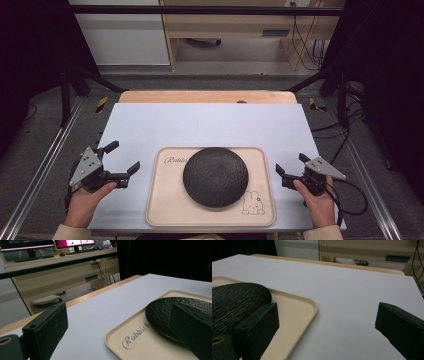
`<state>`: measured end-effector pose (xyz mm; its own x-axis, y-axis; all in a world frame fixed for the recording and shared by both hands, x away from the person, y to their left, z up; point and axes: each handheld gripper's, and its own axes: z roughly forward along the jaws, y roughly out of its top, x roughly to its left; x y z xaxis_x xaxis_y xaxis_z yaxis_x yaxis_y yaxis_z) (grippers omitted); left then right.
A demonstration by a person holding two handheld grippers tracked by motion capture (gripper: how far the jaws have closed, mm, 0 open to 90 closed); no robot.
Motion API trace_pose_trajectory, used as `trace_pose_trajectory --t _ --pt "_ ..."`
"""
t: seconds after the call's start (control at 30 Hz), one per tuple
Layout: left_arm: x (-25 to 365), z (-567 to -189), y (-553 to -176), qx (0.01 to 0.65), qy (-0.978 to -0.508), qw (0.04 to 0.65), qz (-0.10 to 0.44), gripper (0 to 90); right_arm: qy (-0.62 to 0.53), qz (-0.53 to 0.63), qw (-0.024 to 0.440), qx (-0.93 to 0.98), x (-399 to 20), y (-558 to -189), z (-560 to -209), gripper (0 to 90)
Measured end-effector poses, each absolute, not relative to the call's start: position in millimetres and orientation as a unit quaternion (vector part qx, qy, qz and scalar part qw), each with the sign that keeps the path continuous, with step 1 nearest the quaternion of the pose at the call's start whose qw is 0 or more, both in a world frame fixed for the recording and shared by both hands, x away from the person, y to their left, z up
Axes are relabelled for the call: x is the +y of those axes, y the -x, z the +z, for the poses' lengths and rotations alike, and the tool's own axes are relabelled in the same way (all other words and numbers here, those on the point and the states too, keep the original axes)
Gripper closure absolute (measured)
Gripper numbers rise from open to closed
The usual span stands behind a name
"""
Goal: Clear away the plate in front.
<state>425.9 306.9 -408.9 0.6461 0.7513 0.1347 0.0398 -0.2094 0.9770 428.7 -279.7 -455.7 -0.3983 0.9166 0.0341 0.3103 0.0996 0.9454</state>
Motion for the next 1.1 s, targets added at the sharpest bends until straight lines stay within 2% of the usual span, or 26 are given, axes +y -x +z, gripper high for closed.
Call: trace_pose_trajectory --t 0.63,1.1 --pt "309 -428 -416 0.241 -0.722 0.555 0.337 3.0 -0.424 0.490 0.307 0.697 -276 -419 -461 6.1" --pt "319 -438 -414 0.264 -0.695 0.584 0.326 3.2 -0.439 0.483 0.311 0.691 -284 -420 -473 6.6"
